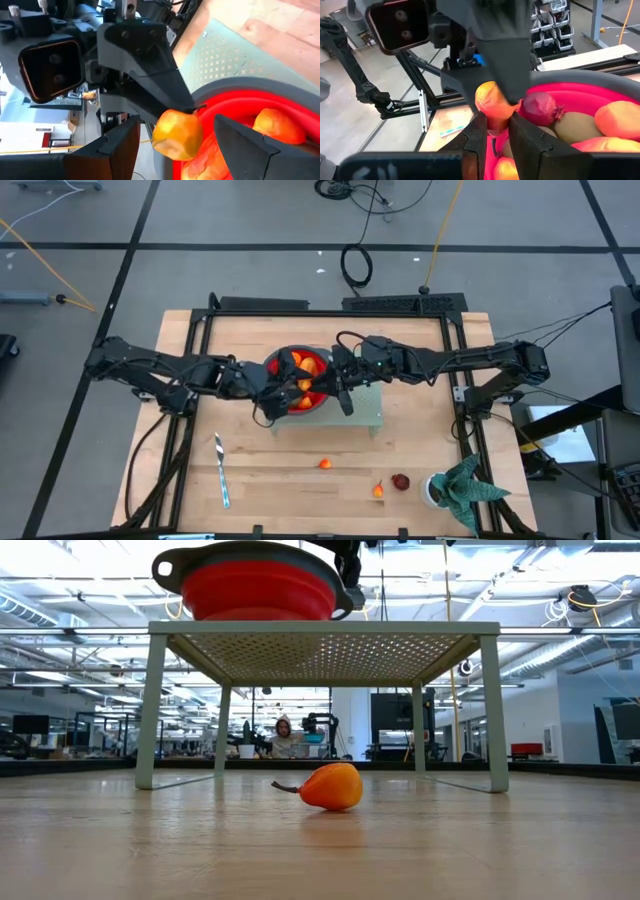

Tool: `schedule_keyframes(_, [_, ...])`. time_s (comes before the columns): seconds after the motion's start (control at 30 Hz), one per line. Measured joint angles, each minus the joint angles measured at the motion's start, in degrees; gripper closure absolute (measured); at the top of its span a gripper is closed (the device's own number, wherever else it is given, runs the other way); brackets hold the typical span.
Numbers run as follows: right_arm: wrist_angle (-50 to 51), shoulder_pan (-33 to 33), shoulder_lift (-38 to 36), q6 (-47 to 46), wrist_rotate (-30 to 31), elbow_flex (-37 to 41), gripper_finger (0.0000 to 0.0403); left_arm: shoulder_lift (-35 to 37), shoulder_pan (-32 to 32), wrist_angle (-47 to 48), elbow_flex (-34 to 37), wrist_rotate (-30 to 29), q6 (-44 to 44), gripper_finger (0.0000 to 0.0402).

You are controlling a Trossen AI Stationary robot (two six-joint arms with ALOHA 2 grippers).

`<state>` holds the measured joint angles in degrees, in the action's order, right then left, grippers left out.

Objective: Pick & Place Fruit
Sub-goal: Put the peach fruit into the strainer

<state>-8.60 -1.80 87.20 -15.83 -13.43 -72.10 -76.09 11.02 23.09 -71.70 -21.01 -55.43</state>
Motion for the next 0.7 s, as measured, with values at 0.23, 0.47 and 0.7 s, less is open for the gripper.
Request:
schedule_keyframes(0.23, [-0.1, -0.1, 0.0, 0.0, 0.1, 0.0, 0.0342, 0.0, -0.1, 0.2, 0.0, -0.1, -0.4, 0.0196])
schedule_keyframes(0.47, [0.0, -0.1, 0.0, 0.0, 0.1, 0.0, 0.0342, 0.0, 0.0, 0.2, 0.0, -0.1, -0.4, 0.0277])
schedule_keyframes(0.7, [0.0, -0.1, 0.0, 0.0, 0.1, 0.0, 0.0342, 0.0, 0.0, 0.4, 0.0, -0.1, -0.4, 0.0290])
